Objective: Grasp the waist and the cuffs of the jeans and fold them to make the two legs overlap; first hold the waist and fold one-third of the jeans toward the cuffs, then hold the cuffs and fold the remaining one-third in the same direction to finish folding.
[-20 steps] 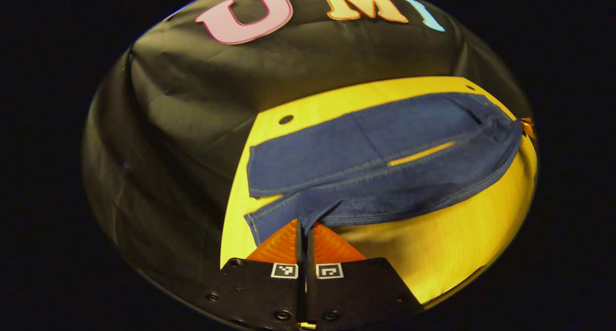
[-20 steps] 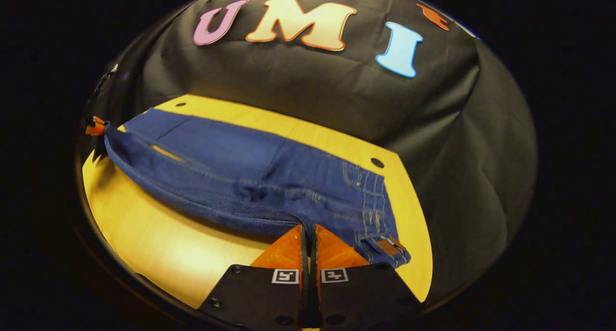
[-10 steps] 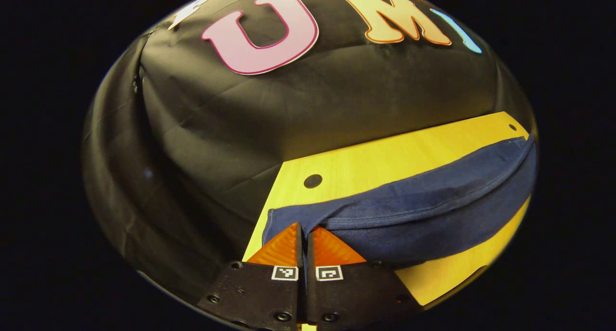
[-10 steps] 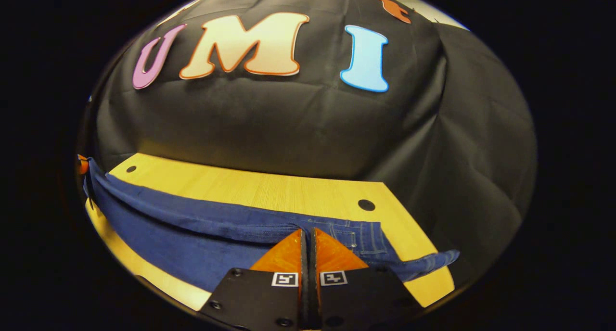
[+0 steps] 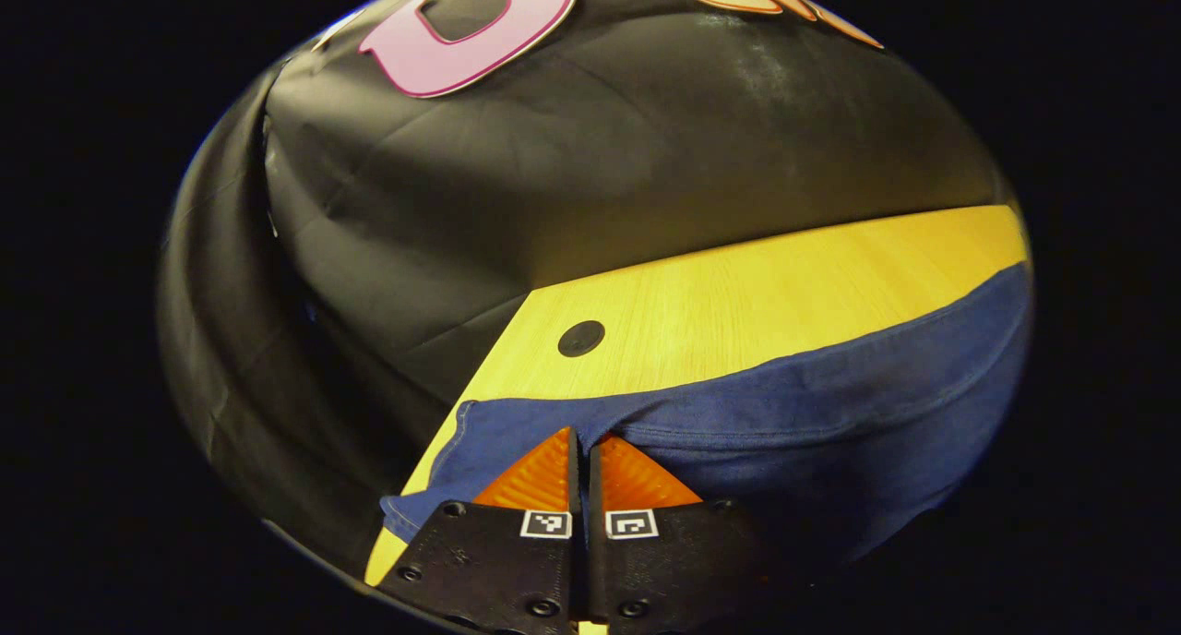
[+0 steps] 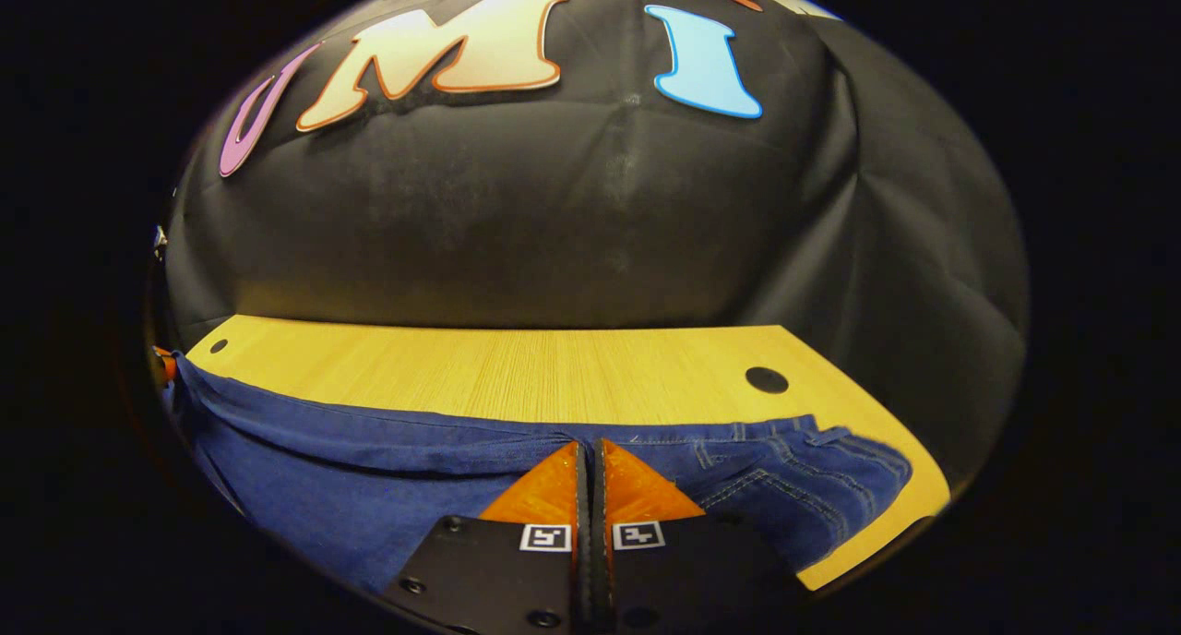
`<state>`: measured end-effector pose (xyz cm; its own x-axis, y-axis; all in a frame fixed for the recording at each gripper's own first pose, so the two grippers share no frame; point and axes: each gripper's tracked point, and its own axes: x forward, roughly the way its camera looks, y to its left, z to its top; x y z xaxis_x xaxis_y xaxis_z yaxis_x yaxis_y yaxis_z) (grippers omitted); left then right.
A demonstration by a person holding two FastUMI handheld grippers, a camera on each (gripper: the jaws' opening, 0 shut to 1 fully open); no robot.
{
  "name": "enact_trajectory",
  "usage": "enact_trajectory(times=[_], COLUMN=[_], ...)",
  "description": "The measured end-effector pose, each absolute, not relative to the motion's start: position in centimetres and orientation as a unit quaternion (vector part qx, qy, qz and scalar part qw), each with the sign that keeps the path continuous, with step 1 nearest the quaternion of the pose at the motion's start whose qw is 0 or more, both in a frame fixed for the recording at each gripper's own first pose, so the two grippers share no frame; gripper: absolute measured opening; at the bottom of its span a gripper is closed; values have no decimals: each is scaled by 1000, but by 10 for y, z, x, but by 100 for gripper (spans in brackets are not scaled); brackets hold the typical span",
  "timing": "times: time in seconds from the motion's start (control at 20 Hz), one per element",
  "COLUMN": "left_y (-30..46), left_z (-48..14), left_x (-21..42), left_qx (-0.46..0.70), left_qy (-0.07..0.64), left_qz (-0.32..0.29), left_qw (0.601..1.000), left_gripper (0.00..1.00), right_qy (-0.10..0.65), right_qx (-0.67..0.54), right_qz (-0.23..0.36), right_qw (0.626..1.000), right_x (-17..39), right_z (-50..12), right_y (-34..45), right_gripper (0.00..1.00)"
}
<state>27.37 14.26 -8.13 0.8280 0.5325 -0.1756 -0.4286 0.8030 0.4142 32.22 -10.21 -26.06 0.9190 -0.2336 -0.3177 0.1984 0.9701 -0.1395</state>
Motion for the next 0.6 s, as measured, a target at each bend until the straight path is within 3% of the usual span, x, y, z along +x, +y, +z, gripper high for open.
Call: enact_trajectory(times=[0.2,0.35,0.4,0.45,0.6], left_y=[138,122,117,109,86], left_z=[-86,-88,-83,-78,-59], left_x=[278,271,268,265,248], left_qx=[154,114,103,93,86], left_qy=[132,124,112,103,85], left_qz=[256,243,241,235,221], left_qw=[945,955,958,962,968], left_gripper=[2,76,100,95,95], right_qy=[190,205,203,195,166], right_qx=[-9,36,50,59,64], right_qz=[-127,-119,-117,-121,-149], right_qw=[973,971,971,972,973], right_x=[318,305,299,293,270], right_z=[-269,-261,-253,-240,-198], right_y=[-118,-130,-136,-145,-190], right_gripper=[10,84,96,99,100])
